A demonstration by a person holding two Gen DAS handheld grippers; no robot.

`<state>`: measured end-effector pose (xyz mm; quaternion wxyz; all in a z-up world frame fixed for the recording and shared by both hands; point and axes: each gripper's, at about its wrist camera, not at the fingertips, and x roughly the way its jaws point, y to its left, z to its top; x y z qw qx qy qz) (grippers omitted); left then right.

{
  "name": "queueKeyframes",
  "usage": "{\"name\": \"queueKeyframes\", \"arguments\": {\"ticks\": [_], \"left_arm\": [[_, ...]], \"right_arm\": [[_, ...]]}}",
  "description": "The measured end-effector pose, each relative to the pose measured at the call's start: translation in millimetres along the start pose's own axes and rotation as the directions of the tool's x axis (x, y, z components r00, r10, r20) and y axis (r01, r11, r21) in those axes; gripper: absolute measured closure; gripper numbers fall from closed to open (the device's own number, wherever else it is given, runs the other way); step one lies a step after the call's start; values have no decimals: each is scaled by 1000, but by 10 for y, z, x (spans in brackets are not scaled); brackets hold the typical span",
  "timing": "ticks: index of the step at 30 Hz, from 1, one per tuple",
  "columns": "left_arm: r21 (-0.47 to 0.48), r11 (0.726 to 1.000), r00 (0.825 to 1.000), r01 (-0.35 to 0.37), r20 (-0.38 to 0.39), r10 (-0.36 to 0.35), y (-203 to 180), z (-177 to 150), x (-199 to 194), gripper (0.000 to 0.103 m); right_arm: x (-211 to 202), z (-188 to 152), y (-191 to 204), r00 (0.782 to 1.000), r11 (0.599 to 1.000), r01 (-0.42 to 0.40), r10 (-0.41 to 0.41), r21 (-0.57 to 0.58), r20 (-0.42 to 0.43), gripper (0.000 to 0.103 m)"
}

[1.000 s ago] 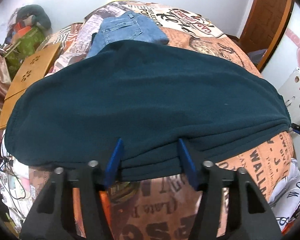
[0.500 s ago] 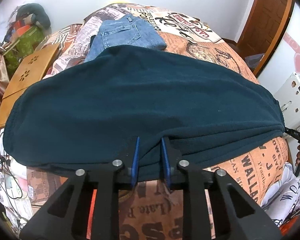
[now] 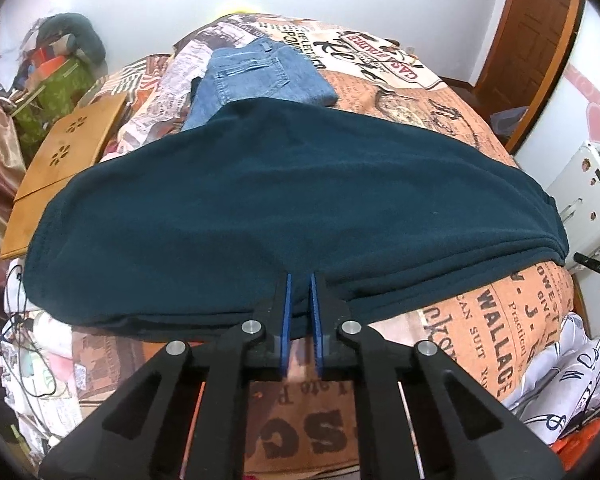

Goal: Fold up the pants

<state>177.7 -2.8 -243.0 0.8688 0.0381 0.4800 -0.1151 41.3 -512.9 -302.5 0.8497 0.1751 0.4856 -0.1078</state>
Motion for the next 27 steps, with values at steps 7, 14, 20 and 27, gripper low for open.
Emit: {"name": "queueKeyframes", "arguments": {"ticks": [7, 14, 20, 27], "left_arm": [[56, 995, 994, 85, 58, -88, -338, 219, -248, 93], [210, 961, 982, 182, 8, -188, -1045, 349, -93, 86], [282, 931, 972, 233, -67, -224, -1375, 277, 120, 77], [294, 931, 977, 215, -66, -205, -1356, 181, 200, 52]], "right_arm": [[-323, 159, 672, 991, 974, -117, 128, -192, 44, 71], [-459, 140, 1556, 953, 868, -257, 300, -424, 35, 71], [-421, 27, 2233, 924, 752, -324, 382, -574, -22, 71], [-211, -40, 2594, 914, 674, -365, 392, -642, -108, 71]]}}
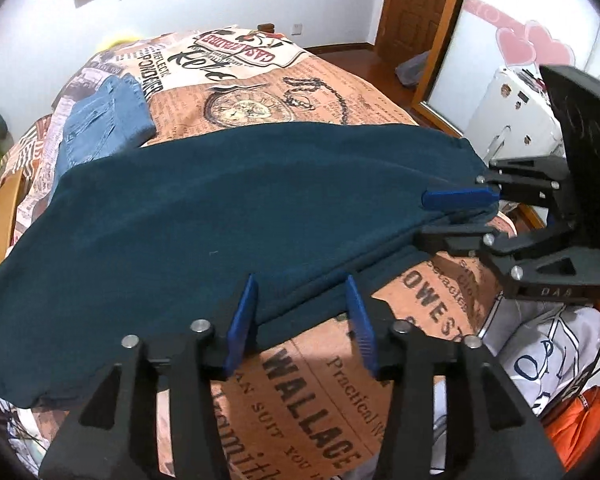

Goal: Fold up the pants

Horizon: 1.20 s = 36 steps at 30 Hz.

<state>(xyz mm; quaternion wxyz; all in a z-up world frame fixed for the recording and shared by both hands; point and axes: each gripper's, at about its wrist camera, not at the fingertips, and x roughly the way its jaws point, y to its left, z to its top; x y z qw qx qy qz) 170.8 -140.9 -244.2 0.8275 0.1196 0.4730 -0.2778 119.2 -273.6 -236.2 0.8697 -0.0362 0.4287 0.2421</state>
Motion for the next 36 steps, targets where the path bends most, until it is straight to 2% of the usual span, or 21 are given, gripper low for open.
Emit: {"name": "queueKeyframes", "arguments": {"ticks": [5, 9, 11, 13, 15, 26, 29, 32, 34, 35, 36], "left_arm": [[-16, 1000, 1000, -6, -10, 6, 46, 74, 106, 52], [-5, 1000, 1000, 13, -2, -13, 10, 135, 138, 74], [0, 1000, 1000, 16, 9, -16, -7, 145, 117, 78], [2, 1000, 1000, 20, 15, -20, -18, 133, 89, 81], [4, 1000, 1000, 20, 23, -20, -32, 112, 44, 84], [-32, 999, 999, 32, 44, -31, -78, -38, -96, 87], [-55, 998, 999, 34, 39, -31, -74, -60, -83, 86], [-70, 997, 999, 34, 34, -32, -74, -26, -158, 86], [-77, 996, 998, 43, 48, -40, -77, 9, -233, 86], [-78, 996, 997, 48, 61, -43, -83, 39, -271, 86], [-76, 996, 997, 45, 73, -39, -97, 75, -304, 81]], "right_arm": [[14, -22, -66, 1000, 999, -28, 28, 16, -5, 71], [51, -34, -74, 999, 998, -53, 53, 31, 1, 71], [59, -43, -84, 998, 997, -63, 63, 43, 11, 75], [33, -48, -73, 998, 997, -63, 62, 46, 20, 84], [8, -42, -60, 998, 997, -63, 61, 44, 33, 87], [-111, -100, -2, 996, 996, -79, 77, 46, 48, 89], [-72, -107, -17, 996, 994, -85, 84, 61, 30, 86], [-126, -117, -30, 997, 996, -68, 67, 65, 29, 72], [-209, -144, -77, 998, 995, -52, 49, 83, 45, 57], [-277, -169, -128, 997, 994, -38, 32, 99, 65, 56], [-332, -196, -188, 997, 993, -25, 15, 117, 80, 55]]}}
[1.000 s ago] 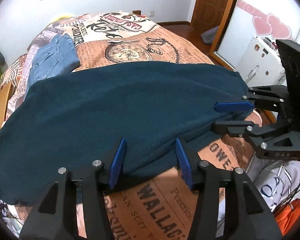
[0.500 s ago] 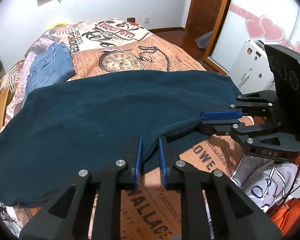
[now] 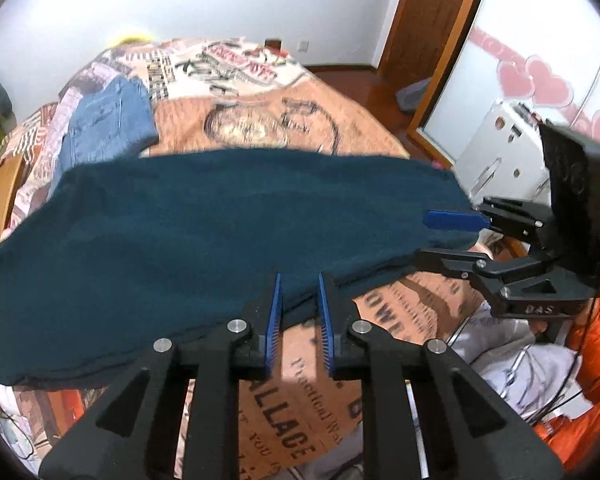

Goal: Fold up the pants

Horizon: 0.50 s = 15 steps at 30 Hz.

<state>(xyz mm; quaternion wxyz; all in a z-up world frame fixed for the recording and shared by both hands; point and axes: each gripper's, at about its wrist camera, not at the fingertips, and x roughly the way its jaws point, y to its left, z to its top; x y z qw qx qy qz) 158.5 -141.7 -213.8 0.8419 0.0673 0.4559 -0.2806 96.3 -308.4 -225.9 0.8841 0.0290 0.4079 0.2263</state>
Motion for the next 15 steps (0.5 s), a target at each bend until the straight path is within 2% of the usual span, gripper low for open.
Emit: {"name": "queueKeyframes", "arguments": {"ticks": [3, 7, 10, 11, 12, 15], "left_arm": [[12, 1000, 999, -5, 41, 5, -66, 159, -43, 69], [19, 1000, 999, -1, 52, 0, -169, 405, 87, 62], [40, 999, 999, 8, 32, -9, -276, 556, 301, 55], [49, 999, 1000, 6, 24, -7, -323, 589, 388, 46], [55, 998, 1000, 3, 18, -4, -366, 613, 476, 42], [74, 997, 999, 14, -46, -10, -482, 640, 782, 42]], "right_arm": [[-179, -54, -266, 997, 995, 57, -60, 83, 38, 55], [-426, -211, -741, 989, 961, 119, -138, 248, 61, 54], [-579, -406, -1070, 974, 912, 192, -223, 362, 45, 53], [-619, -508, -1206, 964, 882, 230, -263, 412, 25, 53], [-646, -597, -1307, 959, 856, 249, -285, 454, 12, 51], [-683, -866, -1517, 954, 789, 256, -300, 559, -14, 48]]}}
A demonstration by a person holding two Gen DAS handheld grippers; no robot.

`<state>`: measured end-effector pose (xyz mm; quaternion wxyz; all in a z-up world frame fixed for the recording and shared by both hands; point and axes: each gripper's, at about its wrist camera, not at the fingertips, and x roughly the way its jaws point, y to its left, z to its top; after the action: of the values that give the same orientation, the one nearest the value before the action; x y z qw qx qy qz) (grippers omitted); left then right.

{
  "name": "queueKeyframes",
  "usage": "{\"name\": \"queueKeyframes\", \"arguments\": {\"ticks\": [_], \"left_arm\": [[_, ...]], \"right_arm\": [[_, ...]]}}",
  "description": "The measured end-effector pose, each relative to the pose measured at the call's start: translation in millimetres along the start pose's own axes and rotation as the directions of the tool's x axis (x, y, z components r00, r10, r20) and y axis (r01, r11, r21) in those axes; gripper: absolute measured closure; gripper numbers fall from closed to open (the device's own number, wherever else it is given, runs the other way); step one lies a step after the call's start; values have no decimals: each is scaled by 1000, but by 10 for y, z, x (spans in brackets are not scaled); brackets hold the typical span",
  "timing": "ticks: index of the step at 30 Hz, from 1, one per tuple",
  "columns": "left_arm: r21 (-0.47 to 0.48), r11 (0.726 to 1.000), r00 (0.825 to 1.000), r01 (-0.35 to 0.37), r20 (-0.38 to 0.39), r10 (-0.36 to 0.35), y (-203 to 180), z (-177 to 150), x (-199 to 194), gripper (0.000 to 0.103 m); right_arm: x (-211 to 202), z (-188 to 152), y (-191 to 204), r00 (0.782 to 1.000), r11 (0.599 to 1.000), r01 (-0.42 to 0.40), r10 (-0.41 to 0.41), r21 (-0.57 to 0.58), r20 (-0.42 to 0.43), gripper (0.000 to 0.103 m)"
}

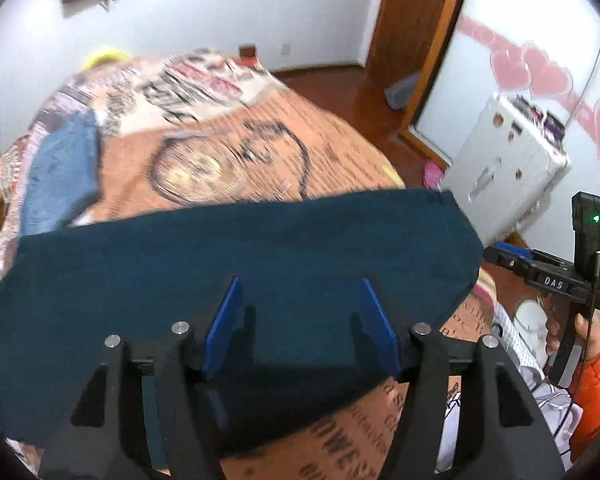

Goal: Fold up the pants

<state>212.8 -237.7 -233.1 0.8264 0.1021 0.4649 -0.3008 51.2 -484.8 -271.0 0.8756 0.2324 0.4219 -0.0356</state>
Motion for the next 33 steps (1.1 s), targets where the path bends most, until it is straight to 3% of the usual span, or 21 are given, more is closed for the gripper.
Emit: {"name": "queueKeyframes", "arguments": {"ticks": [5, 9, 18, 27, 29, 33], "left_arm": [[21, 999, 995, -30, -92, 32, -112, -63, 341, 41], [45, 998, 996, -33, -86, 37, -212, -132, 361, 25], [95, 991, 992, -90, -79, 97, -371, -168, 465, 14], [99, 990, 991, -102, -74, 110, -401, -166, 504, 11], [100, 990, 991, -104, -73, 112, -404, -166, 502, 12], [97, 990, 991, -100, -75, 108, -396, -164, 493, 12]], "right_arm": [[151, -178, -325, 998, 989, 11, -1, 146, -63, 48], [308, -293, -500, 991, 962, -51, 82, 268, -105, 47], [326, -420, -701, 986, 903, -126, 159, 410, -47, 43], [496, -337, -801, 984, 850, -154, 179, 503, -1, 43], [472, -312, -782, 987, 855, -145, 163, 499, 7, 49], [389, -299, -818, 988, 861, -148, 148, 486, 39, 71]]}}
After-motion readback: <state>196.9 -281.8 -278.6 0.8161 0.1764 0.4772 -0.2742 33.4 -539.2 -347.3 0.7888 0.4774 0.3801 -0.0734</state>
